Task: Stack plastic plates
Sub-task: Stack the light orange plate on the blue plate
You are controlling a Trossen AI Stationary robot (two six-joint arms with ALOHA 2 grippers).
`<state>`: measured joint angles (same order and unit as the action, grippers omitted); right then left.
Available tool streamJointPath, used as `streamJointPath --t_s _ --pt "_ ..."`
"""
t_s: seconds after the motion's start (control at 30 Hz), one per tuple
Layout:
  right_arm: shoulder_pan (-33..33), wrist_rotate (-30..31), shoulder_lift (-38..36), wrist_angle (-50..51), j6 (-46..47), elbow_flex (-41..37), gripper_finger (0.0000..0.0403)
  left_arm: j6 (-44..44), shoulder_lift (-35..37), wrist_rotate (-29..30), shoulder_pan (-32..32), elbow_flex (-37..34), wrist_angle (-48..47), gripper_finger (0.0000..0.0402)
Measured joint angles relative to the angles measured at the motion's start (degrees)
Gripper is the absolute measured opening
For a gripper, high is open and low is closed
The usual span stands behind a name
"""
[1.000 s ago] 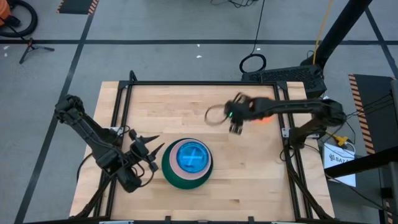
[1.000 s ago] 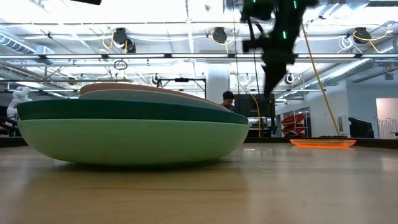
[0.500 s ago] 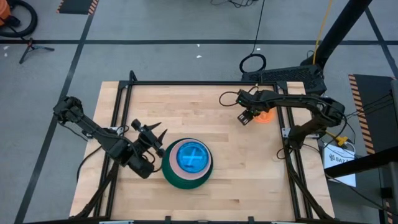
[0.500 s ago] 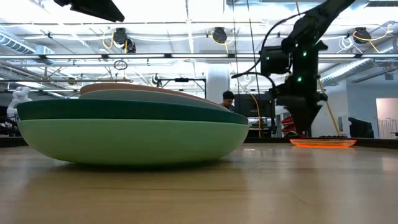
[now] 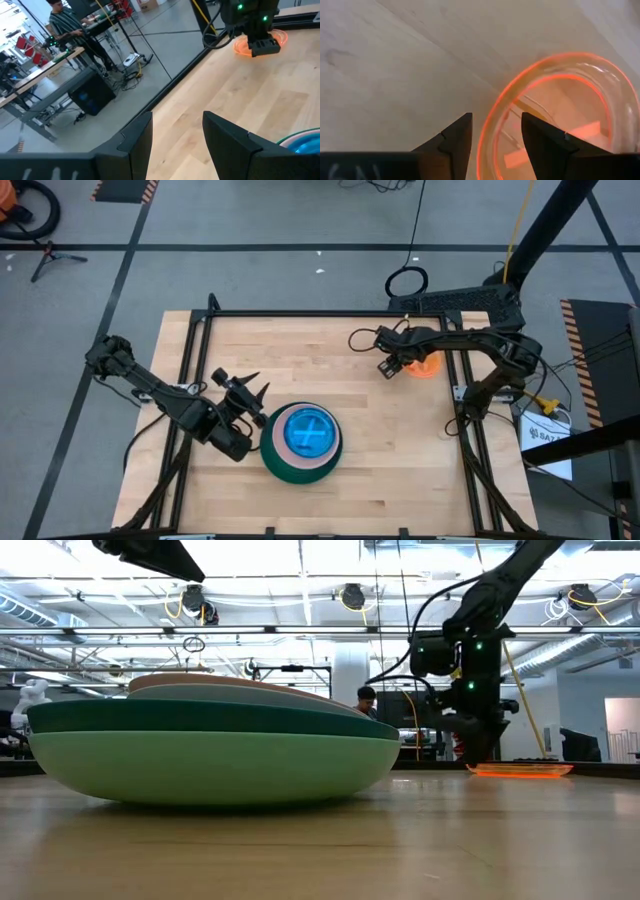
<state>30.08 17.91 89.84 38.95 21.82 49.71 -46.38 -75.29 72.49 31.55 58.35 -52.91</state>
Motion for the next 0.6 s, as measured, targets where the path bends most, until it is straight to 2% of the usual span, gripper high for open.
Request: streamJointPath --t_s 0.3,0.6 --pt "-0.3 0.4 5.3 -3.5 -0.4 0.3 0.0125 -0.4 0.0 -0.5 1.0 0.0 0.0 0.0179" --pt "-1.5 -0.1 2.0 -2.6 0.4 -0.1 0.0037 -3.0 0.0 -0.8 1.4 0.0 0.0 0.0179"
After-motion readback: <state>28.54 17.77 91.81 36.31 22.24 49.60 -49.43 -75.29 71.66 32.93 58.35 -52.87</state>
